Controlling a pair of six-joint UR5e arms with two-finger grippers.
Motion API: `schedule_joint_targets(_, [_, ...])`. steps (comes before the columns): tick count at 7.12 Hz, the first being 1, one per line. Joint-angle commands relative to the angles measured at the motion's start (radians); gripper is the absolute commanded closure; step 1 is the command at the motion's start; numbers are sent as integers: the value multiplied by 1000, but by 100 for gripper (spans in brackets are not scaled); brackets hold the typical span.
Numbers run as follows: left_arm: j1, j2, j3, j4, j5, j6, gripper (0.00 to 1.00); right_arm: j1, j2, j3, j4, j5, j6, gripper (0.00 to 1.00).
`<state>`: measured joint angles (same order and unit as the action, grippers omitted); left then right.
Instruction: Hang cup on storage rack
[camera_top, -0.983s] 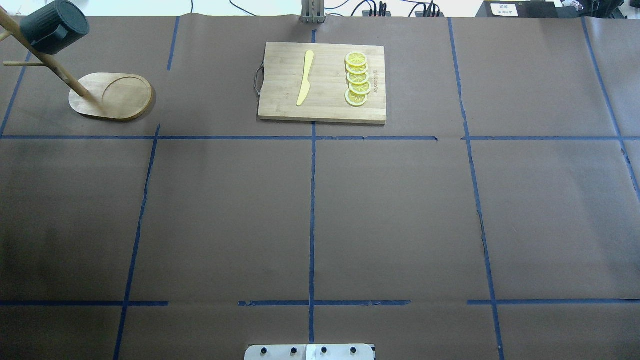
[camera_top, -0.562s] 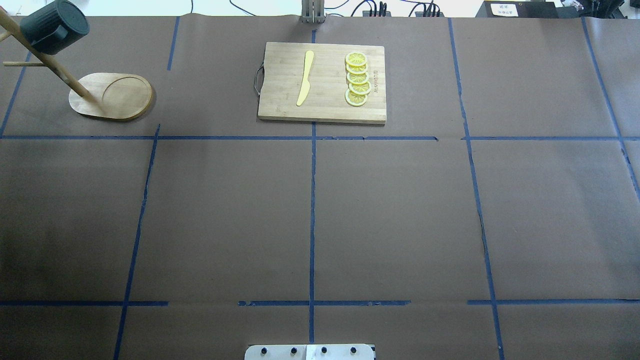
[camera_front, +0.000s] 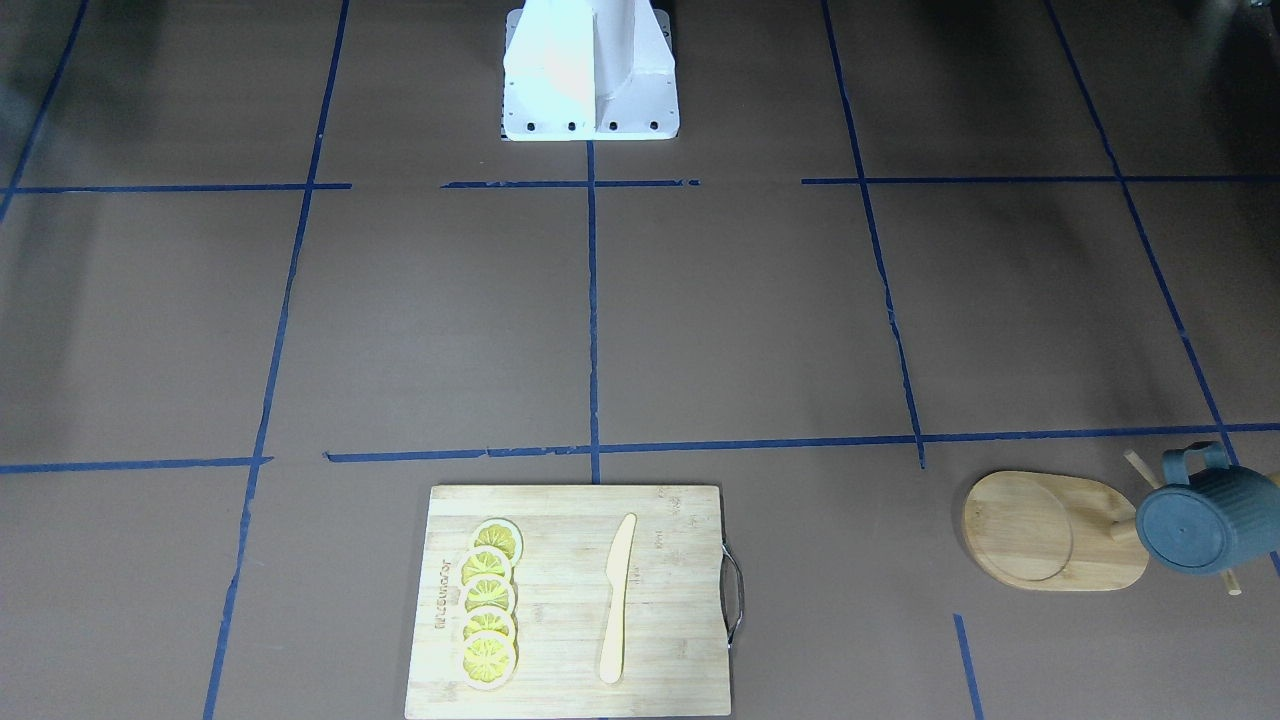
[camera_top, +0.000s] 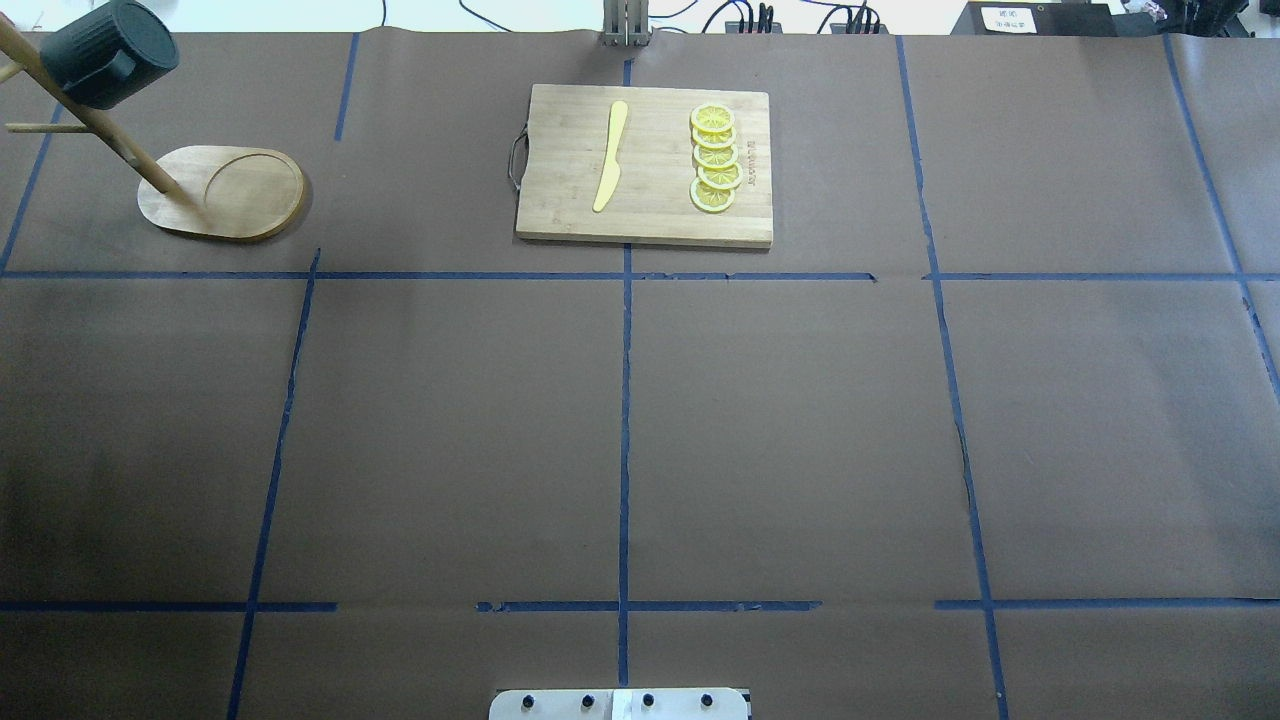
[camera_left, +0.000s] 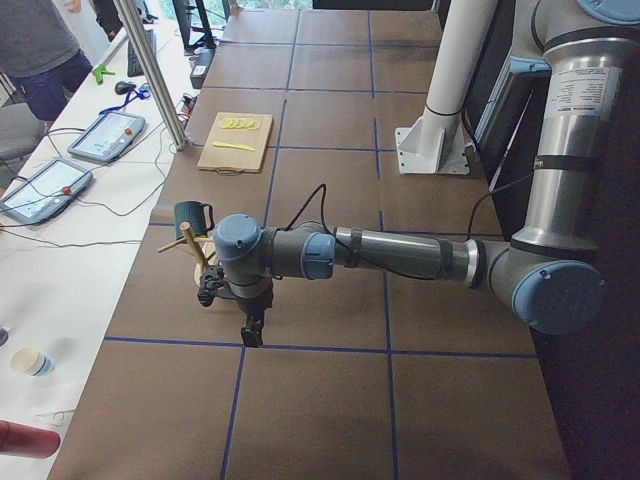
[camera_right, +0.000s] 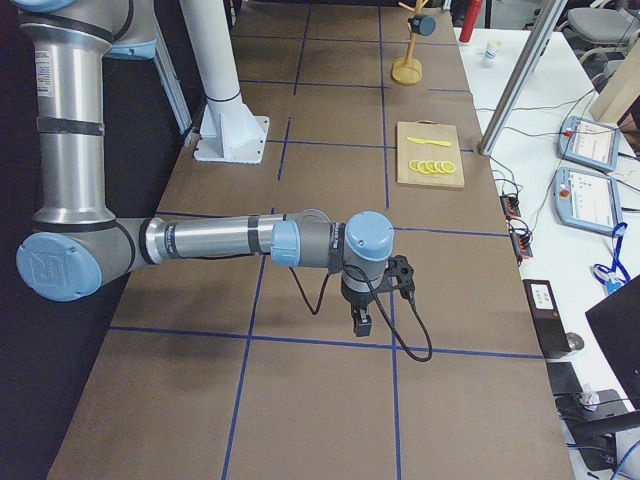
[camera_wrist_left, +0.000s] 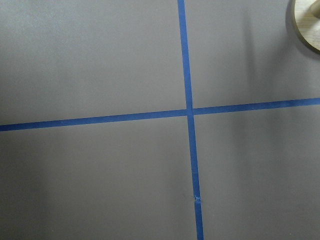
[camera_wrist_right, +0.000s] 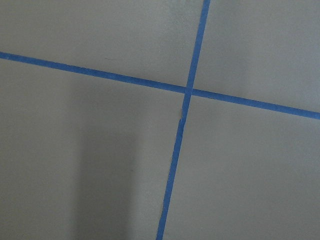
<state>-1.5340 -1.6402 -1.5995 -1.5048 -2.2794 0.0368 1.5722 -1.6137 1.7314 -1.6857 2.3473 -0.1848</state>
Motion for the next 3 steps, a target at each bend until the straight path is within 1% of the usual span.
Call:
schedule_joint_targets(1, [0, 0, 1, 0, 0, 0, 0, -4, 0, 2, 0, 1, 2, 0])
schedule_joint_targets(3, [0, 0, 1, 0, 0, 0, 0, -7, 0, 2, 0, 1, 5, 0])
